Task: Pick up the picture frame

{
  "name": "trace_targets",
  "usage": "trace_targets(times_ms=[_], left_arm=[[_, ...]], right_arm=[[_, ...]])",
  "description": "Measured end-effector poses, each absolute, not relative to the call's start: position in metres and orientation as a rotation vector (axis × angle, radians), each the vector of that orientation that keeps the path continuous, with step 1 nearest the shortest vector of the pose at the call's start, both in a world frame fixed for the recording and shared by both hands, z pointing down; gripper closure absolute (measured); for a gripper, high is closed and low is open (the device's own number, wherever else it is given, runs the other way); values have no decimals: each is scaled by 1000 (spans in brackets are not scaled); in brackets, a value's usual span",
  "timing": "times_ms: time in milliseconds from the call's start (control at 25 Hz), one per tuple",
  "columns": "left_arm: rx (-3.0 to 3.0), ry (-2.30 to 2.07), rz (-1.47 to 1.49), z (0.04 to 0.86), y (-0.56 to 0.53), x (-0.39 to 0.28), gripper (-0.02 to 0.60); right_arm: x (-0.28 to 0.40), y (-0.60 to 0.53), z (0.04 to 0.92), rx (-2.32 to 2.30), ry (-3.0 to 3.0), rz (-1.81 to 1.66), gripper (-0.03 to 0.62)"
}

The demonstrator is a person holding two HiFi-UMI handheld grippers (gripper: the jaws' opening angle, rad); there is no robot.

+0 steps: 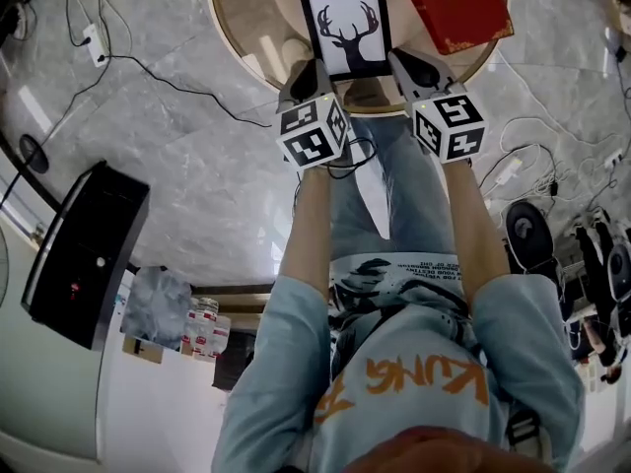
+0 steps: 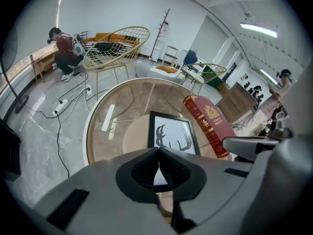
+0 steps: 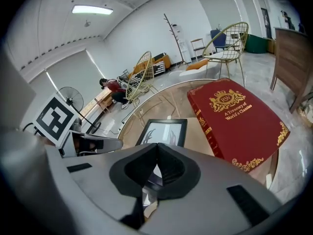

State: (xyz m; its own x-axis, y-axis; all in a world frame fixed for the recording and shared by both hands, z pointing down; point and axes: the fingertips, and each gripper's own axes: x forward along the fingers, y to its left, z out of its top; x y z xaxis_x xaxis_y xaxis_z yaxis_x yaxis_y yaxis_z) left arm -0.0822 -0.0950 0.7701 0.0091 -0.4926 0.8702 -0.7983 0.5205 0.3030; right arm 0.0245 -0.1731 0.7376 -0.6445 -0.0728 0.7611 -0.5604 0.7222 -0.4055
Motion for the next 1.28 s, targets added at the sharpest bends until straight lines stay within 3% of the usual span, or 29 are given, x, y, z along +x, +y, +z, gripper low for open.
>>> trace_targets(times_ms=[720, 760, 840, 880, 1120, 1280], left_arm=[[1160, -1608, 643, 820, -109, -95, 541], [1156, -1602, 629, 821, -109, -95, 514], [1158, -1589, 595, 821, -110, -96, 444], [1162, -1581, 582, 822, -111, -97, 433], [1164, -1542, 569, 829, -114, -96, 414], [1184, -1486, 558, 836, -116, -89, 430]], right_arm=[[17, -195, 790, 463, -2132, 837, 594], [16, -193, 792, 453, -2129, 840, 573], [14, -188, 797, 432, -2109, 871, 440], [13, -186, 800, 434, -2094, 885, 433], [19, -191, 814, 507, -2039, 900, 434], [18, -194, 821, 509, -2024, 845, 489]])
